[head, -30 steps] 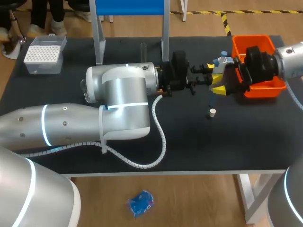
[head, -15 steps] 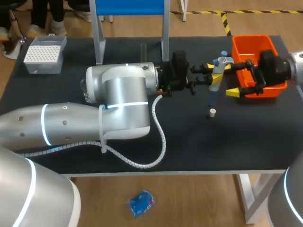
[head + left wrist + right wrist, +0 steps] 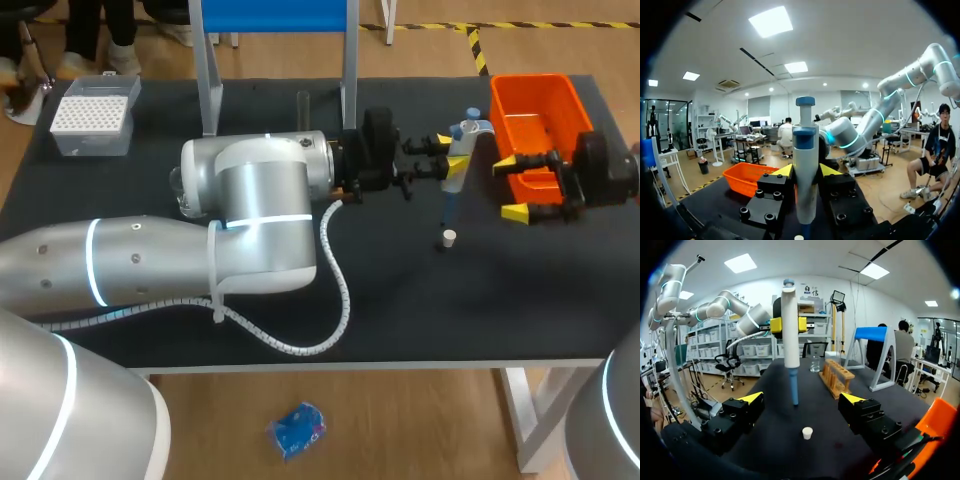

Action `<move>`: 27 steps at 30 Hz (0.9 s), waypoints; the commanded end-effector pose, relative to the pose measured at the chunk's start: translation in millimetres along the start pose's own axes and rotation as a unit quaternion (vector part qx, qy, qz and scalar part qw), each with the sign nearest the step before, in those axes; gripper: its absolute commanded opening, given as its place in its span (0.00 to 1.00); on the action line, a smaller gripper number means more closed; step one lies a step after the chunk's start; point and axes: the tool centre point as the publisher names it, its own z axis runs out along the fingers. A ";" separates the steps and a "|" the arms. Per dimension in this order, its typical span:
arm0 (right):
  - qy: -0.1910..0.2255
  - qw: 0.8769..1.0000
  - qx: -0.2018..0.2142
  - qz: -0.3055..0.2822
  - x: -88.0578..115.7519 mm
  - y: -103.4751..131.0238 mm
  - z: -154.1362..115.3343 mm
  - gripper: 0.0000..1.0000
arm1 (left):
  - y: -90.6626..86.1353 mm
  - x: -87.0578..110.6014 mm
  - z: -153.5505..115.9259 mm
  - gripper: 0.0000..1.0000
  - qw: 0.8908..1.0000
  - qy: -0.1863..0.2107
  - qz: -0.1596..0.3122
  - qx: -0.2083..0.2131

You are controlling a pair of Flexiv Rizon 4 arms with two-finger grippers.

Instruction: Invert the test tube, pick up the pipette, mount the tip to pipette, aspirate from beaker and dispense into the tube, eject the tip, return the pipette, and cap with the stopper.

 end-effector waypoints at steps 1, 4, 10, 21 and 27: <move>0.000 1.000 0.008 0.008 10.7 -12.7 -6.6 1.00 | -0.1 0.9 0.0 0.00 1.000 -0.002 0.000 0.000; 0.003 1.000 0.018 0.010 15.3 -21.6 -9.1 1.00 | -0.1 0.9 0.0 0.00 1.000 -0.002 0.000 0.000; 0.003 0.999 0.031 0.019 17.4 -31.5 -11.1 1.00 | -0.1 0.9 0.0 0.00 1.000 -0.002 0.000 0.000; 0.003 0.999 0.031 0.019 17.4 -31.5 -11.1 1.00 | -0.1 0.9 0.0 0.00 1.000 -0.002 0.000 0.000; 0.003 0.999 0.031 0.019 17.4 -31.5 -11.1 1.00 | -0.1 0.9 0.0 0.00 1.000 -0.002 0.000 0.000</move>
